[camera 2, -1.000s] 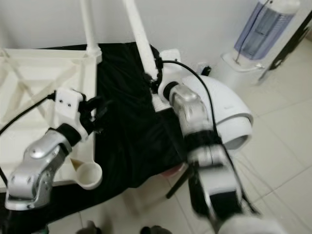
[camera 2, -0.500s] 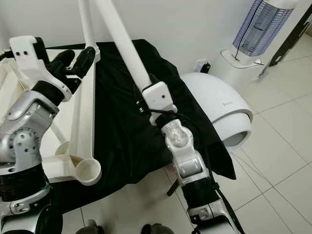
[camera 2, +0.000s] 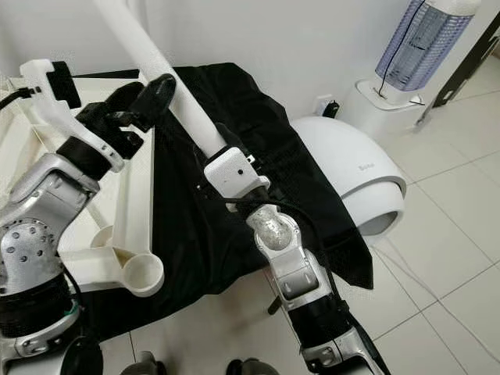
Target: Building children table
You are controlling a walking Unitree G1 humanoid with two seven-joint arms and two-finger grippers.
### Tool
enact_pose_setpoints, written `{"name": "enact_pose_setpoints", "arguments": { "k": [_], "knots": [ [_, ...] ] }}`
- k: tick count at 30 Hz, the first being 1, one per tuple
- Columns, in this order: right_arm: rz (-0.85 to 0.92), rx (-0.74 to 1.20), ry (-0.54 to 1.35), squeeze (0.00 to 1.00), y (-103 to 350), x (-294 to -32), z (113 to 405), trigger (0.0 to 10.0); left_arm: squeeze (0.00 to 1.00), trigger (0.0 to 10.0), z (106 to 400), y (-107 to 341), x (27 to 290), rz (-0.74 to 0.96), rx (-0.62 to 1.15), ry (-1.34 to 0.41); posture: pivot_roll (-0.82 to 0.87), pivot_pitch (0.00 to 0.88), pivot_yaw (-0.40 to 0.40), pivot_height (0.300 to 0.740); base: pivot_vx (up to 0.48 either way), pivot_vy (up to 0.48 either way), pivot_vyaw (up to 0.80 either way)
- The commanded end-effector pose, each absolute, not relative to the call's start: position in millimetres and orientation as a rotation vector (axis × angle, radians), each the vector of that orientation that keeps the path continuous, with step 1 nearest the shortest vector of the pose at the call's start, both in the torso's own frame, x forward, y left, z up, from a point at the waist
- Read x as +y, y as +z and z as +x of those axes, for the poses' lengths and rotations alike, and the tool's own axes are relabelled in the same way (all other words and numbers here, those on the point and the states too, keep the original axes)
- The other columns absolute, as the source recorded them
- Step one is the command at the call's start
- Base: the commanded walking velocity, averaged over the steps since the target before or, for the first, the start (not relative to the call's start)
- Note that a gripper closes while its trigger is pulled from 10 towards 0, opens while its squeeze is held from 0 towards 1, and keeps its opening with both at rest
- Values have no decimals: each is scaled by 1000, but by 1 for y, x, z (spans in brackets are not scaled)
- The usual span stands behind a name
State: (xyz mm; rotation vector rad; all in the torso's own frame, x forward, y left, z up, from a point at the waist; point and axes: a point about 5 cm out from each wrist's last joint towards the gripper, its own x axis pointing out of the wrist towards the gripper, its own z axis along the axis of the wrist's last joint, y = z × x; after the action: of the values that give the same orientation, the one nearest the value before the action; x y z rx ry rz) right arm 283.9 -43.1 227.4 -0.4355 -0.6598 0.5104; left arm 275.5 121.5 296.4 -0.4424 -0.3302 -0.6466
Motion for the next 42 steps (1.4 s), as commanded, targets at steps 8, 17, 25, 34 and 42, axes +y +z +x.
{"name": "enact_pose_setpoints", "arguments": {
  "k": [8, 17, 25, 34, 42],
  "knots": [
    [-444, -645, 559, 0, 217, -31, 275, 10000, 0, 0, 272, 301, 106, -482, -326, -791, 85, 76, -76, 740, 0, 0, 0],
    [-446, -608, 525, 0, 214, -36, 281, 10000, 0, 0, 269, 291, 103, -349, -293, -794, 90, 77, -76, 740, 0, 0, 0],
    [-365, -519, 526, 1000, 212, -35, 287, 10000, 0, 0, 266, 289, 99, -251, -309, -806, 91, 78, -81, 740, 0, 0, 0],
    [-136, -312, 572, 0, 219, -29, 298, 10000, 0, 0, 258, 294, 90, -77, -391, -839, 84, 76, -83, 740, 0, 0, 0],
    [-112, -249, 578, 0, 220, -31, 305, 8588, 0, 0, 253, 294, 84, 39, -431, -881, 83, 72, -83, 740, 0, 0, 0]
  ]
}}
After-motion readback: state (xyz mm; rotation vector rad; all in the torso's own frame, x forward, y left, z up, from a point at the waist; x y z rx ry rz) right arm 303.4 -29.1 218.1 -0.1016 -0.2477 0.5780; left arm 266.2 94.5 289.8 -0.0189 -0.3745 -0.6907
